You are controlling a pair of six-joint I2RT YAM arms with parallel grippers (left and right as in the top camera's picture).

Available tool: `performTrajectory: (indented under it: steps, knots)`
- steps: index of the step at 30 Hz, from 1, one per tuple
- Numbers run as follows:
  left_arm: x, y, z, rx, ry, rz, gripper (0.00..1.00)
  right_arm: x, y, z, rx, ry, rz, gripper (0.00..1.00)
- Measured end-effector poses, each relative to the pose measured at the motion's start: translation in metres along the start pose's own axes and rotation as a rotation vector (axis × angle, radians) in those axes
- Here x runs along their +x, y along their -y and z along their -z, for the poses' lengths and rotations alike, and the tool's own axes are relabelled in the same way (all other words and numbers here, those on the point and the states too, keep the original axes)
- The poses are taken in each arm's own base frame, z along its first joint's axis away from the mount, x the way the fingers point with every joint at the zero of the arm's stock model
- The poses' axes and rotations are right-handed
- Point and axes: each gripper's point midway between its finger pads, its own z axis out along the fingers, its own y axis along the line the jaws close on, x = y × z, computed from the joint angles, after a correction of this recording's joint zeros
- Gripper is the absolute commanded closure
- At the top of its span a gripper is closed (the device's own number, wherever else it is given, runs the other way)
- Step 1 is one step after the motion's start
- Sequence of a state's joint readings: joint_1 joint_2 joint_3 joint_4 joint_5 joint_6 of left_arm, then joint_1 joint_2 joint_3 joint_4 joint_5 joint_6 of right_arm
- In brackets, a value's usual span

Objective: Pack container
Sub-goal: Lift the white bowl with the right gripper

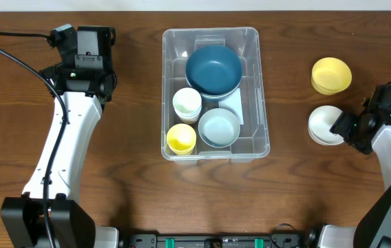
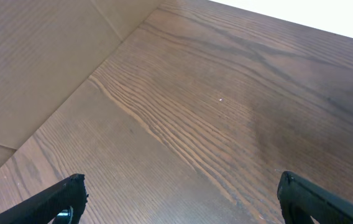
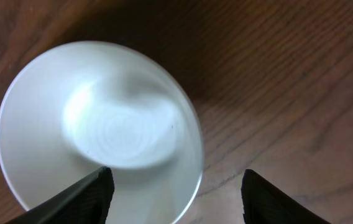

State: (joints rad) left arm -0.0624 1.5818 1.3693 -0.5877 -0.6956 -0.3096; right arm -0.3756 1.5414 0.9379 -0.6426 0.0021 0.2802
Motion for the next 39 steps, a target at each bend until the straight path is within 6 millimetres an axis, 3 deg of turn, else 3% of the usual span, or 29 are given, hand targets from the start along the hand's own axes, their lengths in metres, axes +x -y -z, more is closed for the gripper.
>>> performTrajectory:
  steps: [13,27,30,39]
  knots:
    - [0.0,0.0,0.0,0.0,0.0,0.0,0.02,0.006,0.001,-0.029,0.013,-0.056,0.004,0.54]
    - [0.0,0.0,0.0,0.0,0.0,0.0,0.02,0.005,0.005,-0.031,0.016,-0.059,-0.012,0.94]
    - [0.0,0.0,0.0,0.0,0.0,0.0,0.02,0.005,0.004,-0.031,0.011,-0.058,-0.011,0.99]
    - [0.0,0.0,0.0,0.0,0.0,0.0,0.02,0.005,0.001,-0.028,-0.003,-0.07,-0.014,0.99]
